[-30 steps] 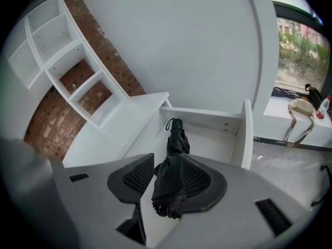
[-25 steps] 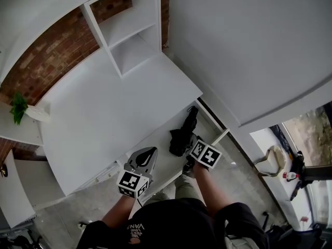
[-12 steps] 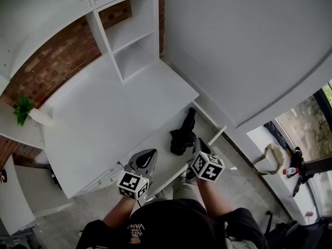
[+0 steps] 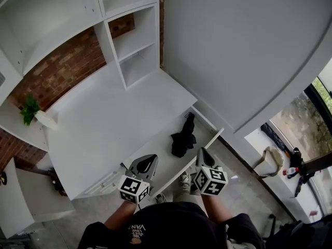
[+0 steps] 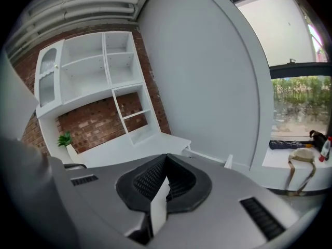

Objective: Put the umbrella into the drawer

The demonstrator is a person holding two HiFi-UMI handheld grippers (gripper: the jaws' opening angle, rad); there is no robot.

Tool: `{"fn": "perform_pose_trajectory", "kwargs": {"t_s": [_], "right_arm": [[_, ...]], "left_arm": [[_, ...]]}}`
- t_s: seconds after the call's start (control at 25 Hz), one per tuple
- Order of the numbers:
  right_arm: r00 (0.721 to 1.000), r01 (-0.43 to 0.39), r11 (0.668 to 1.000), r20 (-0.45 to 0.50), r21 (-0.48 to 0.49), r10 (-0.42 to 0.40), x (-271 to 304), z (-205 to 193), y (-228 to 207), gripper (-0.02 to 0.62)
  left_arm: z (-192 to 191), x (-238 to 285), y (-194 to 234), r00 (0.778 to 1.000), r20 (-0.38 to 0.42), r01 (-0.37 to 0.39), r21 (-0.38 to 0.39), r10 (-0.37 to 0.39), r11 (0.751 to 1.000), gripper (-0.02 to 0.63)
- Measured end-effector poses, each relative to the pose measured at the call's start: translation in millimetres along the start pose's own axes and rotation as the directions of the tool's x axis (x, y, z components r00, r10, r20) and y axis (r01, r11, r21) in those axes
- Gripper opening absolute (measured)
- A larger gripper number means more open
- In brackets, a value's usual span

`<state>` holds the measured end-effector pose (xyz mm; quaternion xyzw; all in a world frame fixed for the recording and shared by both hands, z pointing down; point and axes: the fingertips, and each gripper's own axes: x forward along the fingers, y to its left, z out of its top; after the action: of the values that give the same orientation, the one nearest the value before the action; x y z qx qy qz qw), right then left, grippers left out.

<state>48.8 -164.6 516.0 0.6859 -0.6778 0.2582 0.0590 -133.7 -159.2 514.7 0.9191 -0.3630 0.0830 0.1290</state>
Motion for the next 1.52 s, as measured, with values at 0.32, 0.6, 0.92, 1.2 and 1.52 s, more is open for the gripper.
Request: {"fn": "perform_pose_trajectory", "kwargs": {"t_s": [0.32, 0.6, 0.92, 1.2, 1.52], "right_arm": [[0.998, -0.015, 0.998, 0.068, -0.057, 0.019, -45.9, 8.2, 5.6, 0.002], [0.996, -0.001, 0.995, 0.09, -0.1, 0.01, -79.4, 10.1, 3.3, 0.002], [0.995, -0.002, 0.984, 0.096, -0.18, 0.02, -91.6, 7.3, 14.3, 0.002], [0.997, -0.024, 0.981, 0.069, -0.193, 0.038, -89.0, 0.5, 19.4, 0.002], [0.996, -0.026, 0.979, 0.077, -0.2, 0.042, -80.7, 8.4, 18.5, 0.002]], "left_arm": [[3.9, -24.7, -14.0, 1.0, 0.015, 0.005, 0.012, -0.005, 1.0, 0.006], [5.1, -45.1, -23.5, 1.0, 0.027, -0.014, 0.014, 0.014, 1.0, 0.006], [2.1, -56.9, -21.4, 0.999, 0.035, -0.04, -0.008, 0.041, 0.999, 0.006], [3.6, -60.1, -16.7, 0.997, 0.043, -0.057, -0.02, 0.058, 0.998, 0.006], [8.7, -54.7, -13.2, 0.996, 0.056, -0.061, -0.024, 0.062, 0.998, 0.006]]}}
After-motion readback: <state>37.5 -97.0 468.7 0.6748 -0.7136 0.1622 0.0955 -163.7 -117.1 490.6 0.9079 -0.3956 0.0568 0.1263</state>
